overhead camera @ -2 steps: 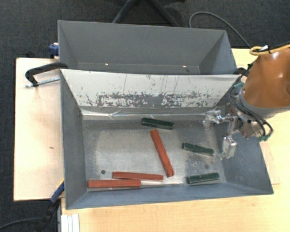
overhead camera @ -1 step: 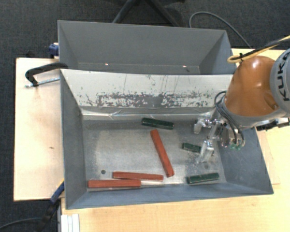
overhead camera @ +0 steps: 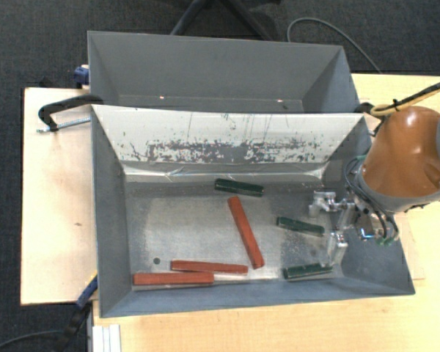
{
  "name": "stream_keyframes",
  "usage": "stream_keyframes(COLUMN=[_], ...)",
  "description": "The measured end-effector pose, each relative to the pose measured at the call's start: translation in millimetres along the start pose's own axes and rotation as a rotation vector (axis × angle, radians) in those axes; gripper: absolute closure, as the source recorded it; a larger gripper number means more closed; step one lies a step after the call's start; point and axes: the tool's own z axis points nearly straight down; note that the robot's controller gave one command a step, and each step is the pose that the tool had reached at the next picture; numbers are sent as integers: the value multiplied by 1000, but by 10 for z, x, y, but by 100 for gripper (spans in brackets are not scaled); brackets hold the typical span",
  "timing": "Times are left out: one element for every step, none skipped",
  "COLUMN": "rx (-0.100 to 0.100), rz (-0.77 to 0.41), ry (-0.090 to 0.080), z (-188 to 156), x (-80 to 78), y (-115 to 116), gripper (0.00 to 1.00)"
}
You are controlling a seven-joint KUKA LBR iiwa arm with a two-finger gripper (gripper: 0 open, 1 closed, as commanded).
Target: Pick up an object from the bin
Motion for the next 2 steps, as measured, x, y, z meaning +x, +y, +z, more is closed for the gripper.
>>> stream_keyframes(rx=[-3,1], rz=[257,-350], ry=[-8,-7], z=[-109,399], x=[-314,-735], y=[431,24], gripper=[0,0])
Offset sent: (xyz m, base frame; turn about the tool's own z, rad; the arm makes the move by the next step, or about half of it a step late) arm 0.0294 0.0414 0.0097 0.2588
